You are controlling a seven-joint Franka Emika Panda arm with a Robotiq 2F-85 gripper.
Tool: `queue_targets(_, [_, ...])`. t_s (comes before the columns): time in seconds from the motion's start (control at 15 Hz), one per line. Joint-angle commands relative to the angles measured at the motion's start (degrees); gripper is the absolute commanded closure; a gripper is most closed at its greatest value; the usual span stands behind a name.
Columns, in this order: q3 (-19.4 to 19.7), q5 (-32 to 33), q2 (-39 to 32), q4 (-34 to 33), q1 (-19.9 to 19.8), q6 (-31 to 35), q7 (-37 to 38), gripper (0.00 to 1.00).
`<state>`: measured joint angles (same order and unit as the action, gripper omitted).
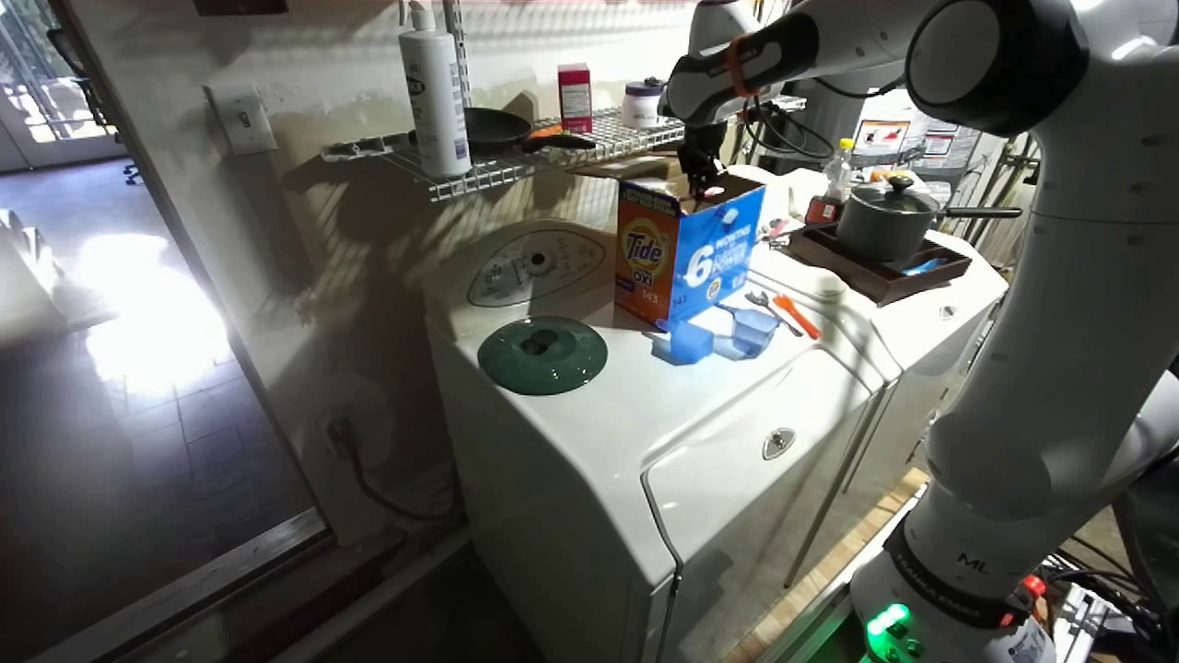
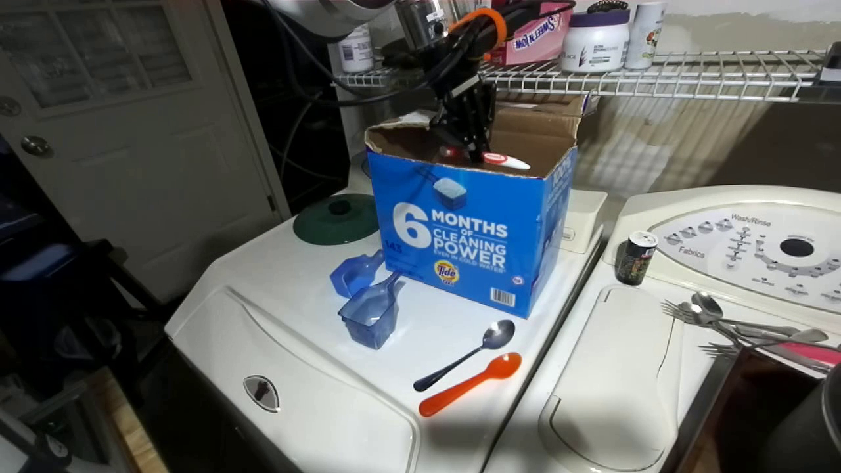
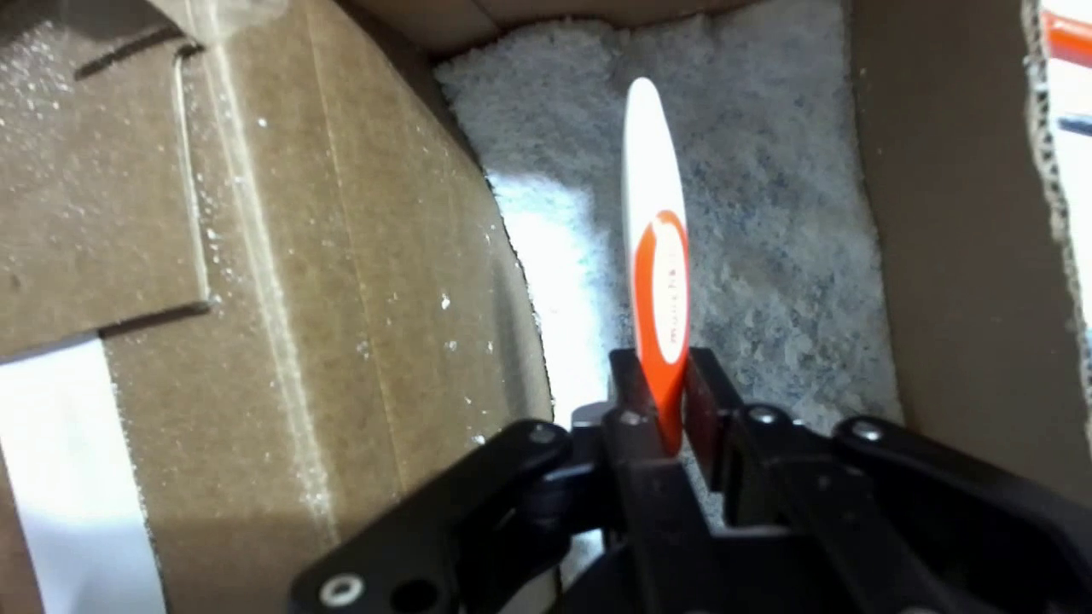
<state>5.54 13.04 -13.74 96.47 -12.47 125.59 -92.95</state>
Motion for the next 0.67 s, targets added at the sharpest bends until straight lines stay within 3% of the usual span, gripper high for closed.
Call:
queue_targets(0.0, [1.37, 1.33, 4.86, 5.60, 0.22, 3.95, 1.12, 0.96])
queue_targets(0.6, [2.33, -3.83, 6.45, 4.12, -0.62, -2.67, -3.18, 0.96])
